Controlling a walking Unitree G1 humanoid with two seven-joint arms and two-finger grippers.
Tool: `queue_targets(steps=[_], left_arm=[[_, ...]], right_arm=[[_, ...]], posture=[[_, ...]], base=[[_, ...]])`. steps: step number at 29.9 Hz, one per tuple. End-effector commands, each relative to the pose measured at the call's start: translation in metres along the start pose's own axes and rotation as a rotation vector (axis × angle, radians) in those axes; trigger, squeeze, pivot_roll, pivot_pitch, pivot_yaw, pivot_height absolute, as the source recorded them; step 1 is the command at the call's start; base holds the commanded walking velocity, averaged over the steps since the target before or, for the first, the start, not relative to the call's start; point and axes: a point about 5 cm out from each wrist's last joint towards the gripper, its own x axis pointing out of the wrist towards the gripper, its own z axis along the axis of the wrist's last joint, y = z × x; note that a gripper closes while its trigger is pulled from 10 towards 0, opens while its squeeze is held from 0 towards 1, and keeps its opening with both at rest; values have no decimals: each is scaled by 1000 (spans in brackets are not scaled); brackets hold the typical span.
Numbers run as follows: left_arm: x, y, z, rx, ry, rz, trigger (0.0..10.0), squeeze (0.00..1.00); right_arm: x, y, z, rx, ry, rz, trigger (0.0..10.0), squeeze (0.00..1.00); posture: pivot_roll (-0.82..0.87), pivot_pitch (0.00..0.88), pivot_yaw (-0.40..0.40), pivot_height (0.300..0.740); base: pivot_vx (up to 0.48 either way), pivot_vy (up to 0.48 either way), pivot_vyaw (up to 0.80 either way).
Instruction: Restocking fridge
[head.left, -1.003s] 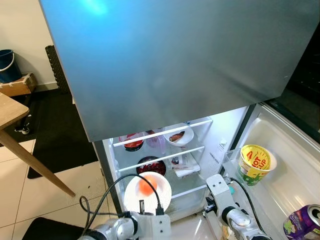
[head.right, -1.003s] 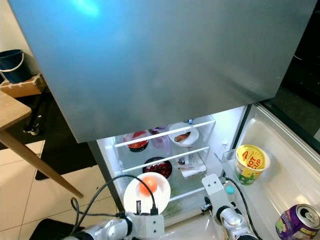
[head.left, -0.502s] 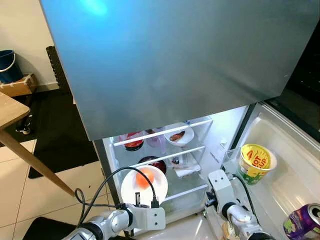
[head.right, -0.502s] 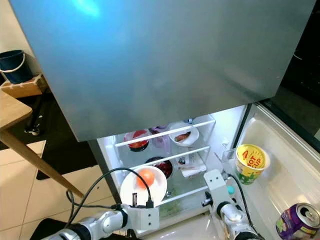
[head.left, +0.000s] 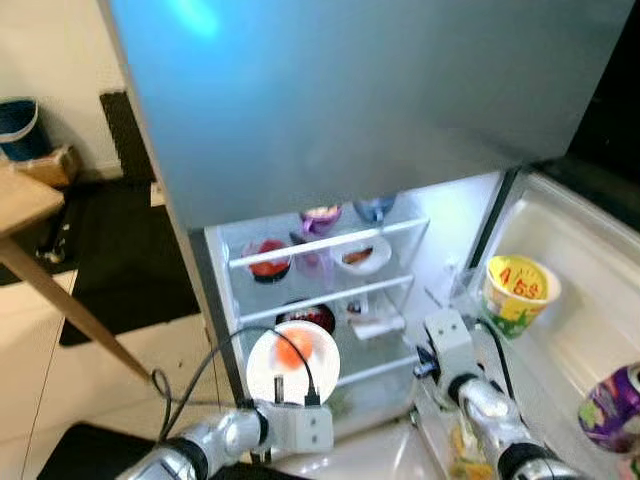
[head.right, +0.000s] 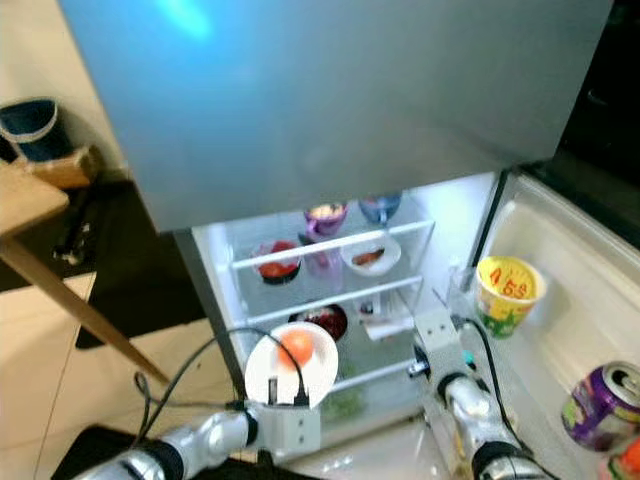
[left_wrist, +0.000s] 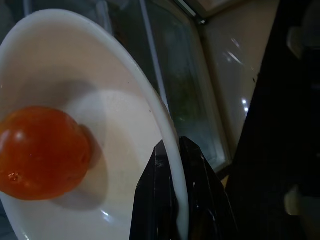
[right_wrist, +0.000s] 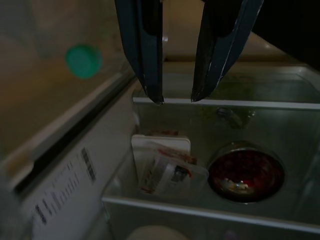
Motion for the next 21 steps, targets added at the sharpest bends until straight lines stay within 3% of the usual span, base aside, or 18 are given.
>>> queue_targets(steps=[1,11,21], left_arm=[[-3,5,-4,4,-2,16,10000,0],[-3,6,-3,16,-7,10,10000,0],[-3,5,-2,18,-7,9,10000,0]], right_arm=[[0,-3,1,20,-13,-17,10000,0],[0,-5,4,9,-26,-15,10000,0],[2,-4,9,10,-42,-5,10000,0]], posture=[[-75,3,44,645],[-75,2,45,645],[-74,0,43,606]], base=[[0,0,0],[0,0,0],[0,0,0]])
